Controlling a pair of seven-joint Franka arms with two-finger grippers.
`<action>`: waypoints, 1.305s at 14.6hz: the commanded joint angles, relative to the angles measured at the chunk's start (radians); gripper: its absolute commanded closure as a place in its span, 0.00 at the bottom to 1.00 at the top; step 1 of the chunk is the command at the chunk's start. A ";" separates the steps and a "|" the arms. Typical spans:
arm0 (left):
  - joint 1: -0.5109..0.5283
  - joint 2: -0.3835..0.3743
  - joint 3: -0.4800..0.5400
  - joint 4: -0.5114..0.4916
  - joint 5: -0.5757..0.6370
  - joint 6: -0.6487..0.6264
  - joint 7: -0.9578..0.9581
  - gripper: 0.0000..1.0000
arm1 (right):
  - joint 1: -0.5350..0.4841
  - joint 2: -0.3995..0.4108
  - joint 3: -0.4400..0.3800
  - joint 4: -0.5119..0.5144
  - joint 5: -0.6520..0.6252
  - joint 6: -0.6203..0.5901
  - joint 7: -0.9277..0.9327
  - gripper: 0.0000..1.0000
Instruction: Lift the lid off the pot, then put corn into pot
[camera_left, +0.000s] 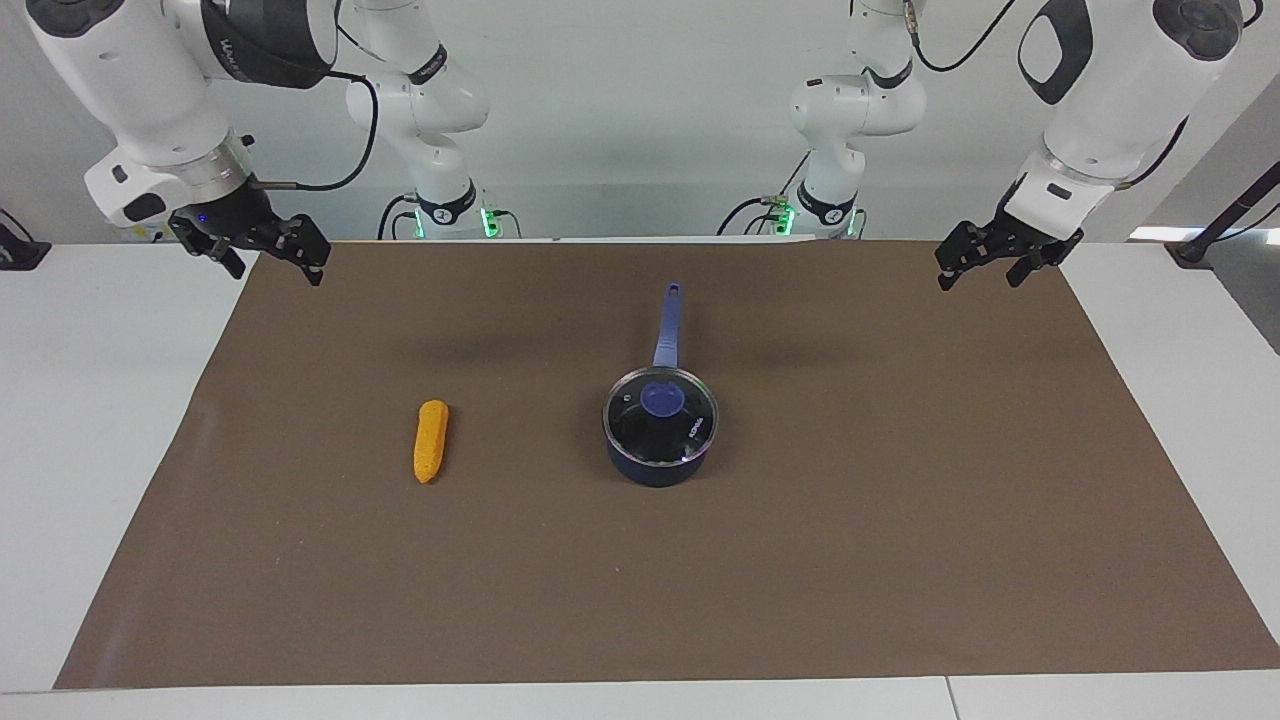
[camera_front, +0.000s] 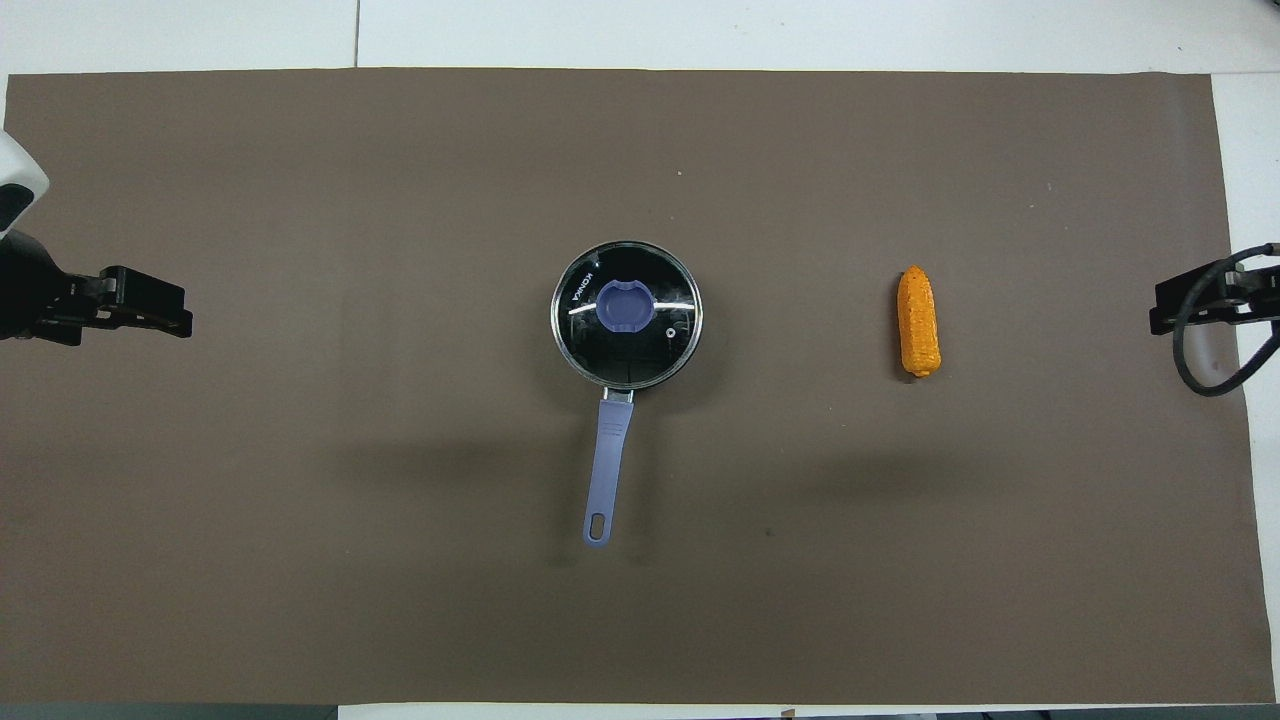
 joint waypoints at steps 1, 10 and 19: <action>0.010 -0.010 -0.008 -0.009 -0.005 -0.015 0.018 0.00 | -0.015 -0.018 0.007 -0.025 0.020 0.021 -0.008 0.00; -0.063 -0.010 -0.012 -0.023 -0.014 0.068 0.001 0.00 | -0.015 -0.018 0.007 -0.025 0.020 0.021 -0.008 0.00; -0.393 0.375 -0.014 0.320 -0.034 0.107 -0.307 0.00 | -0.003 -0.078 0.008 -0.263 0.079 0.470 -0.008 0.00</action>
